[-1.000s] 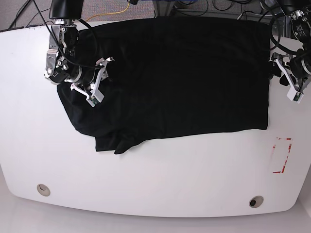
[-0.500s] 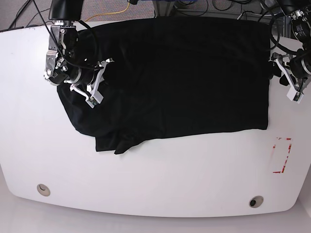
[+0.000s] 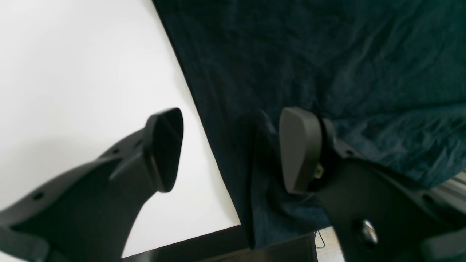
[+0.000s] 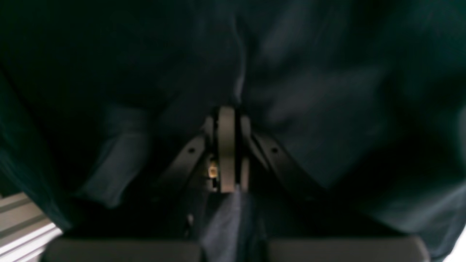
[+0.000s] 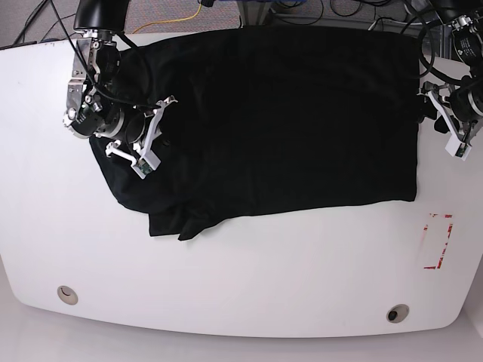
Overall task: Layout the t-shirt on the table in an organized manner, then fold the t-shirt properly
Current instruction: 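Pull the grasped fabric outward with the right gripper to smooth the shirt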
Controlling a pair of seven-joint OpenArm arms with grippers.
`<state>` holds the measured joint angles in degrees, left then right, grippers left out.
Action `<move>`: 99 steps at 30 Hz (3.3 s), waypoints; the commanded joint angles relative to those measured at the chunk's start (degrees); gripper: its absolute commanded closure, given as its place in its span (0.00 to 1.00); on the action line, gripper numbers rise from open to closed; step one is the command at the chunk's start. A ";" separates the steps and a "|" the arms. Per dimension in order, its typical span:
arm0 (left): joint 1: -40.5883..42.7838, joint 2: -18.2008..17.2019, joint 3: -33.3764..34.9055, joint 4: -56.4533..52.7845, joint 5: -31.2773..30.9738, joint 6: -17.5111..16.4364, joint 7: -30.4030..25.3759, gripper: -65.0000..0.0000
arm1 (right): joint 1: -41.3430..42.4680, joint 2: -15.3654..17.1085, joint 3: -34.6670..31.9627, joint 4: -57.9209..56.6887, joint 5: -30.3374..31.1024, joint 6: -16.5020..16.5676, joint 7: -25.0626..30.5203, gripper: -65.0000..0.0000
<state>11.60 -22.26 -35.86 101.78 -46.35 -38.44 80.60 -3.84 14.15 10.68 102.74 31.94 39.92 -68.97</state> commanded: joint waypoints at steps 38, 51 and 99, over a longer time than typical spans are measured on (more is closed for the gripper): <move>-0.39 -1.08 -0.50 0.68 -0.82 -0.11 -0.60 0.40 | 9.15 0.92 6.33 -6.43 0.36 0.08 1.41 1.00; -0.39 -1.08 -0.50 0.68 -0.82 -0.11 -0.60 0.40 | 9.24 0.40 10.20 -10.56 -5.17 0.08 4.66 1.00; -1.97 -0.90 0.91 0.86 -8.20 0.15 -1.96 0.40 | 3.62 5.14 23.65 -9.33 -5.17 0.08 3.26 0.09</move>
<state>10.00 -22.09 -34.59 101.89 -53.69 -38.24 79.53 0.05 18.39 34.09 91.00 25.80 39.88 -65.76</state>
